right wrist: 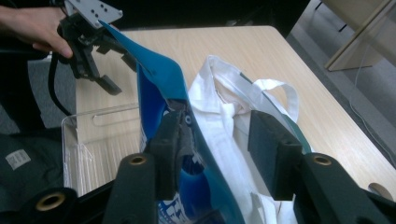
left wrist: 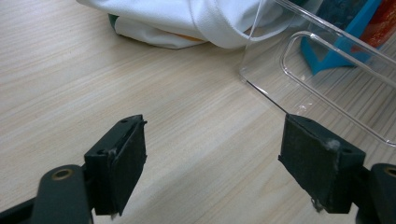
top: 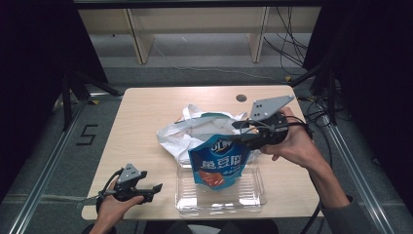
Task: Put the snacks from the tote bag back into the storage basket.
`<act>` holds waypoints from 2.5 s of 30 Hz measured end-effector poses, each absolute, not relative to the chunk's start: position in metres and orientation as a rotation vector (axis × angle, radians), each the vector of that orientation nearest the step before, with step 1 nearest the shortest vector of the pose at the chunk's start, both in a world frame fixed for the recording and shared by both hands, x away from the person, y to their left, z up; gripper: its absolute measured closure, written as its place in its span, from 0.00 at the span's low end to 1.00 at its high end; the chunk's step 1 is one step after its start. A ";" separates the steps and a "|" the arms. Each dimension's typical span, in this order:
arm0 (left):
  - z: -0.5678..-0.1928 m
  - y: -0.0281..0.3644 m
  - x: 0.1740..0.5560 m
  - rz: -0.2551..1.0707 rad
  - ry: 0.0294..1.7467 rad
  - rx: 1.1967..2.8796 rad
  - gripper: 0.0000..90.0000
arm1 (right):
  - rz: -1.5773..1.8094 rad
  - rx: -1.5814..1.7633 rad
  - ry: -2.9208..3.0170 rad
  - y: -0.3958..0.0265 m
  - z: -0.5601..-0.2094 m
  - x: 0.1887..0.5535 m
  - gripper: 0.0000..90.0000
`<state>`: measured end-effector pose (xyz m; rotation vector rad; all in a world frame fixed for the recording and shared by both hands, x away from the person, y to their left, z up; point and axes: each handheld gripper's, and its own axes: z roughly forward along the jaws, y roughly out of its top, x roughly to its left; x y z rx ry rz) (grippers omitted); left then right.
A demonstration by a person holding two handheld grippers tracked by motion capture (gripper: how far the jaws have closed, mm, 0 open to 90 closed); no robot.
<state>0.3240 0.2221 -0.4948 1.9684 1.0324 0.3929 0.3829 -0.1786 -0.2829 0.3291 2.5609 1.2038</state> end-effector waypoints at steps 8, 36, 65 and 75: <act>-0.495 0.223 0.324 0.395 1.032 1.975 0.24 | 1.265 0.441 2.488 -0.205 -0.294 0.371 0.51; -0.491 0.223 0.324 0.400 1.040 1.973 0.24 | 1.243 0.849 2.365 -0.272 -0.364 0.361 0.39; -0.490 0.226 0.324 0.431 1.002 2.001 0.24 | 1.230 1.074 2.319 -0.300 -0.426 0.339 0.32; -0.490 0.227 0.324 0.432 1.005 1.999 0.24 | 1.198 1.089 2.311 -0.305 -0.441 0.330 0.32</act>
